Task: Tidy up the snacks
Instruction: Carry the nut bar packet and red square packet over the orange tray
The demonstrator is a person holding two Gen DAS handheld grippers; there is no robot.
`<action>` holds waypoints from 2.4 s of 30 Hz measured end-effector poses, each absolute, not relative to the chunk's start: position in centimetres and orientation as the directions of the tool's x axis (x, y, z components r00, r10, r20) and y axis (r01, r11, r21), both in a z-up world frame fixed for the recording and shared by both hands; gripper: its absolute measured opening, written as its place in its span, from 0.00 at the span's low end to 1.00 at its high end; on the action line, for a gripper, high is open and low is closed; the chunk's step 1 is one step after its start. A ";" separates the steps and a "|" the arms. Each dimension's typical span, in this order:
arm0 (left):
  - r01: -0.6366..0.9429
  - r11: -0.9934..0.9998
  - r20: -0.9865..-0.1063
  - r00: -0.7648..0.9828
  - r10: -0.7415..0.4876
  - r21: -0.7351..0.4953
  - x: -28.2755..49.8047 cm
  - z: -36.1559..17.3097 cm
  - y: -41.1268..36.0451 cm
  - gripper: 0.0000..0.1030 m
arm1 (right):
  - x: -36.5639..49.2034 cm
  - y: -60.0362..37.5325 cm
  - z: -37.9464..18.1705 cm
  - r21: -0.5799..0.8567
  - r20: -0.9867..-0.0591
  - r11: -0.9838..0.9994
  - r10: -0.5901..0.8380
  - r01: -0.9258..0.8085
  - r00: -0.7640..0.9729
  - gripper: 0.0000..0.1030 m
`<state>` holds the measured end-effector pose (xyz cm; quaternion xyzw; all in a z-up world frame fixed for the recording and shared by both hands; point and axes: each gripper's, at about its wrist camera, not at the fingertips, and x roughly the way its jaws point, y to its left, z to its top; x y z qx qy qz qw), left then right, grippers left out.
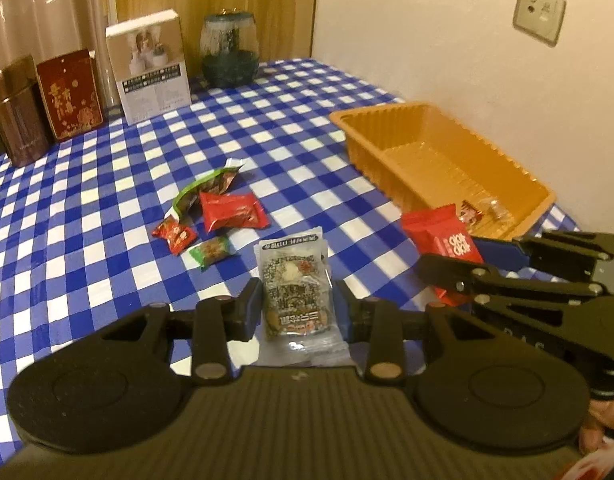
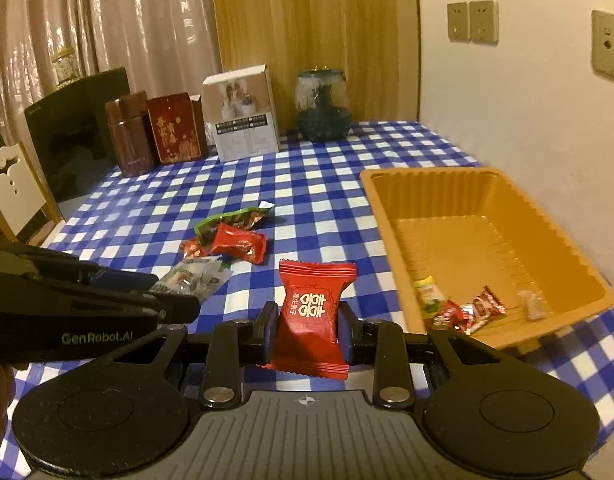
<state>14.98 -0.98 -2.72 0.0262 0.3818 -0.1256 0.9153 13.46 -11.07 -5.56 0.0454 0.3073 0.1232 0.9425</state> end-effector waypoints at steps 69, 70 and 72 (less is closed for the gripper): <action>0.329 0.934 -0.693 0.641 -0.331 -0.141 28.2 -2.1 -17.9 0.33 | 23.3 -29.0 -4.2 0.110 -0.580 0.993 0.092 -0.035 0.809 0.30; 0.328 0.935 -0.694 0.641 -0.328 -0.139 28.4 -2.2 -18.0 0.33 | 23.6 -29.0 -4.3 0.111 -0.580 0.993 0.096 -0.038 0.809 0.30; 0.324 0.936 -0.697 0.640 -0.323 -0.137 28.9 -2.4 -18.1 0.33 | 24.2 -29.2 -4.5 0.114 -0.587 0.993 0.101 -0.041 0.804 0.30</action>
